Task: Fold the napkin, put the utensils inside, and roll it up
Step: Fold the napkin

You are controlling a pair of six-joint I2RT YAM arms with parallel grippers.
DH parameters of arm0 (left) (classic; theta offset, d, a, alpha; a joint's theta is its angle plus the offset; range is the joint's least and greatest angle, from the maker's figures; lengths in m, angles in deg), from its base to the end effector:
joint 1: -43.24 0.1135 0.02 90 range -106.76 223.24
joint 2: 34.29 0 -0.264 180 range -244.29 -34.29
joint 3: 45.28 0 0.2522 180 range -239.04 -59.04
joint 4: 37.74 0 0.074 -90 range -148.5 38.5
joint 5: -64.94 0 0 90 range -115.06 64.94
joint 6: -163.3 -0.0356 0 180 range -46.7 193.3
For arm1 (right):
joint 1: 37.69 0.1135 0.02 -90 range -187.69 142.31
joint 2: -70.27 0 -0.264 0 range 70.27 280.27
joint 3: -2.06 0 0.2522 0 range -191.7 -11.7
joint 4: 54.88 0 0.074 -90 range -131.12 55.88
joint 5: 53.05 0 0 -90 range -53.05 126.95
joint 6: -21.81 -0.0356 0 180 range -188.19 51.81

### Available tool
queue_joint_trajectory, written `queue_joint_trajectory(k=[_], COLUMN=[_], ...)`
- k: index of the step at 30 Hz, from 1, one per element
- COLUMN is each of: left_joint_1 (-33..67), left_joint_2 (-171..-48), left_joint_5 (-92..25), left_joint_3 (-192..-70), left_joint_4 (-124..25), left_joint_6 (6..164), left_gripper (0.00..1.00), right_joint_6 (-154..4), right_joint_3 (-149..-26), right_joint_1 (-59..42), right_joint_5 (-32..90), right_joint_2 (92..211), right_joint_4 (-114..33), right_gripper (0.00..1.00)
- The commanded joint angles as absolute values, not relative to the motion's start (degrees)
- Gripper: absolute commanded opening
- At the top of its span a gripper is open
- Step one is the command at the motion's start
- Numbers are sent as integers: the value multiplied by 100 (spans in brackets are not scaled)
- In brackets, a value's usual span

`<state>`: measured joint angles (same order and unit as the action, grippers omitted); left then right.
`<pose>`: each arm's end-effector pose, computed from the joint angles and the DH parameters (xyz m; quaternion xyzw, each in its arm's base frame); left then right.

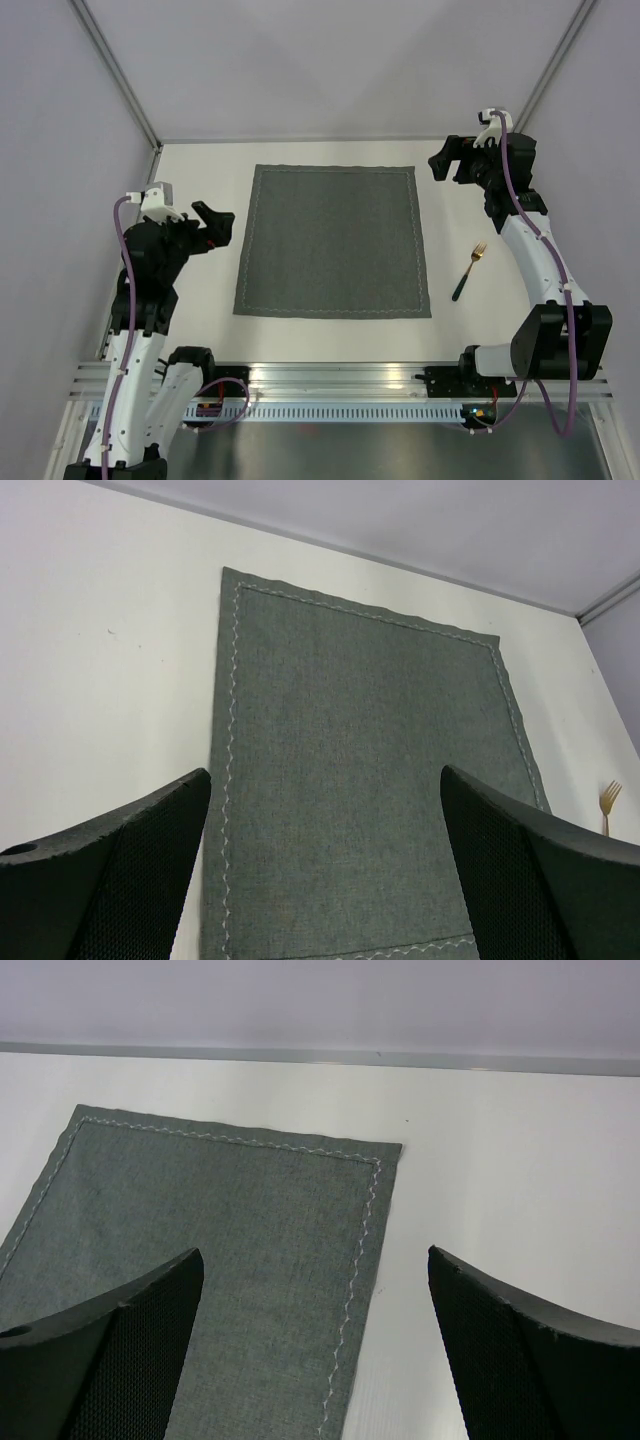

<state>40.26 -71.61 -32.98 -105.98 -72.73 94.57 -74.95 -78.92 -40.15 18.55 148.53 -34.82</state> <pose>0.1481 -0.0126 0.3516 -0.0798 0.7703 -0.1848 0.6051 0.3213 -0.0026 0.3518 -0.0305 0.8003 0.1507 0.5796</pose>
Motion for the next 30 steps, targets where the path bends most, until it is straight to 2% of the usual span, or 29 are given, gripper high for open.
queue_joint_trajectory(k=[1, 13, 18, 28, 30], left_joint_1=[4043, 4043, 4043, 4043, 4043], left_joint_2=[-7129, -7269, -7410, -7762, -7841], left_joint_5=[-3437, -3210, -2945, -2532, -2532], left_joint_3=[-10589, -10773, -11344, -12373, -12487], left_joint_4=[-7136, -7171, -7268, -7856, -7936], left_joint_6=[9219, 9167, 9219, 9299, 9298], left_gripper=[100, 100, 100, 100, 100], right_joint_6=[-7460, -7172, -6907, -6555, -6581], right_joint_3=[-7955, -8297, -8702, -9238, -9309], right_joint_1=[-4015, -3814, -2013, 1070, 1406], right_joint_5=[1805, 1523, 2348, 3606, 3659], right_joint_2=[14770, 15252, 15701, 17247, 17624], right_joint_4=[-3576, -3129, -2944, -2899, -3039], right_gripper=[98, 98, 97, 84, 81])
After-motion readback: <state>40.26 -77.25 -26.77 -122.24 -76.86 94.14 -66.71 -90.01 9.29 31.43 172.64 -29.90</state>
